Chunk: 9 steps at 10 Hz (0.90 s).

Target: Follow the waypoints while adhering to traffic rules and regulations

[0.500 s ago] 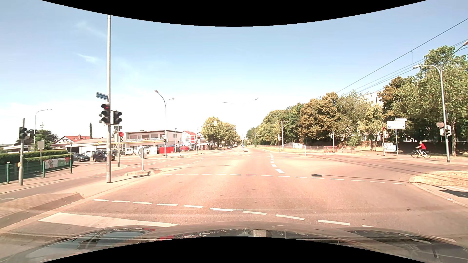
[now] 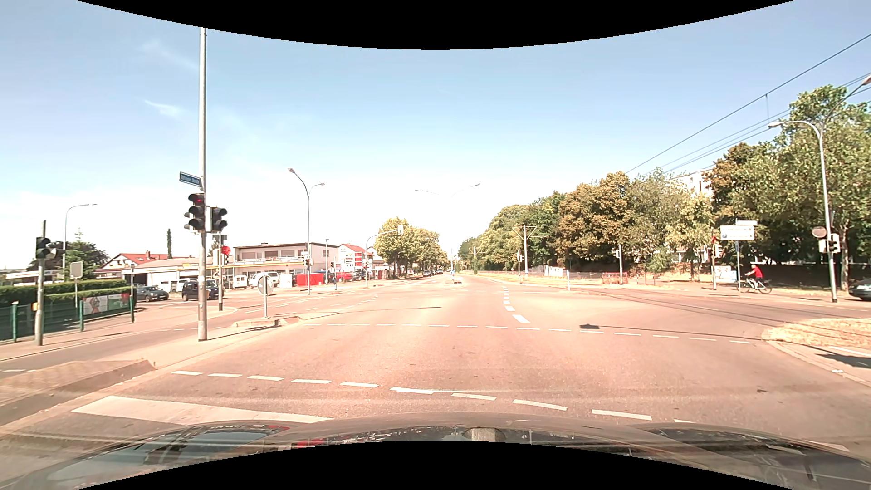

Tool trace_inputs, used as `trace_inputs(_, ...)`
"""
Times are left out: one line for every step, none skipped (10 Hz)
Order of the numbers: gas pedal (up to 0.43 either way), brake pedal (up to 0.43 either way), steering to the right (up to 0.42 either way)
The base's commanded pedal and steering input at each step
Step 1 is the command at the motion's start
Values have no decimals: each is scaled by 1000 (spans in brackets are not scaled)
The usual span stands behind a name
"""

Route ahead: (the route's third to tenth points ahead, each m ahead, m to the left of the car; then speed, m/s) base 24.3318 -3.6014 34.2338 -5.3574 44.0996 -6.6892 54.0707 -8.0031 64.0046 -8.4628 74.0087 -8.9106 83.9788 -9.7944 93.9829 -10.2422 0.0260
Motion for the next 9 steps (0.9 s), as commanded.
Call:
trace_inputs(0, 220, 8)
trace_inputs(0, 220, 8)
trace_inputs(0, 220, 8)
trace_inputs(0, 226, 8)
trace_inputs(0, 220, 8)
trace_inputs(0, 220, 8)
trace_inputs(0, 226, 8)
trace_inputs(0, 226, 8)
trace_inputs(0, 226, 8)
